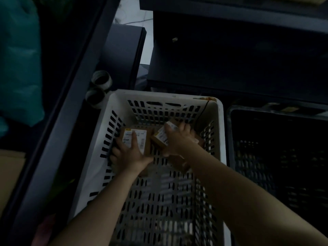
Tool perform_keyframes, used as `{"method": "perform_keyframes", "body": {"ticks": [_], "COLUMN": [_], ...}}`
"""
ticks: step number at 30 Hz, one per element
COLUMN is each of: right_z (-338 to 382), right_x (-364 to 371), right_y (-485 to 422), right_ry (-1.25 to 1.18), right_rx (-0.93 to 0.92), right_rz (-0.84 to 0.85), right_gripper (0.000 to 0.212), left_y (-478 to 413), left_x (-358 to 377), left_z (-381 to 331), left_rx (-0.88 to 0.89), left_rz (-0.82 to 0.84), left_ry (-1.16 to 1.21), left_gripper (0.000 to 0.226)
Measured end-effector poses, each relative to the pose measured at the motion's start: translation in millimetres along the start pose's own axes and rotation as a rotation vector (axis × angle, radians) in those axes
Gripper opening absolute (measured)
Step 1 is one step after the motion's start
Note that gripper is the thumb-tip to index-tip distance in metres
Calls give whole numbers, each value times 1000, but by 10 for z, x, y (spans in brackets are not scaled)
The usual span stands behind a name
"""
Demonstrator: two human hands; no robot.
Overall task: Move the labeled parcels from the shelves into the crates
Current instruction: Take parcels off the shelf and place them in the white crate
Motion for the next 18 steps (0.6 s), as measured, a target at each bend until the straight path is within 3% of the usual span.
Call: {"method": "perform_keyframes", "body": {"ticks": [6, 9, 18], "right_z": [183, 99, -117], "right_x": [79, 54, 243], "right_y": [128, 33, -423], "right_ry": [307, 332, 312], "right_rx": [-231, -208, -204], "right_rz": [-163, -260, -224], "right_gripper": [114, 112, 117], "left_y": [154, 107, -326], "left_x": [-309, -219, 174], "left_z": [-131, -160, -233], "left_rx": [119, 163, 221], "left_rz": [-58, 12, 296], "left_ry": [-74, -94, -220], "left_gripper": [111, 114, 108]}}
Point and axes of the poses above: each hand's wrist, its own y-axis away from the middle knuckle, its own x-axis out of the palm, z = x × y, the point moved 10 cm from there along -y, towards the middle knuckle, and after that the axes turned 14 degrees about x, right-handed, at the moved point
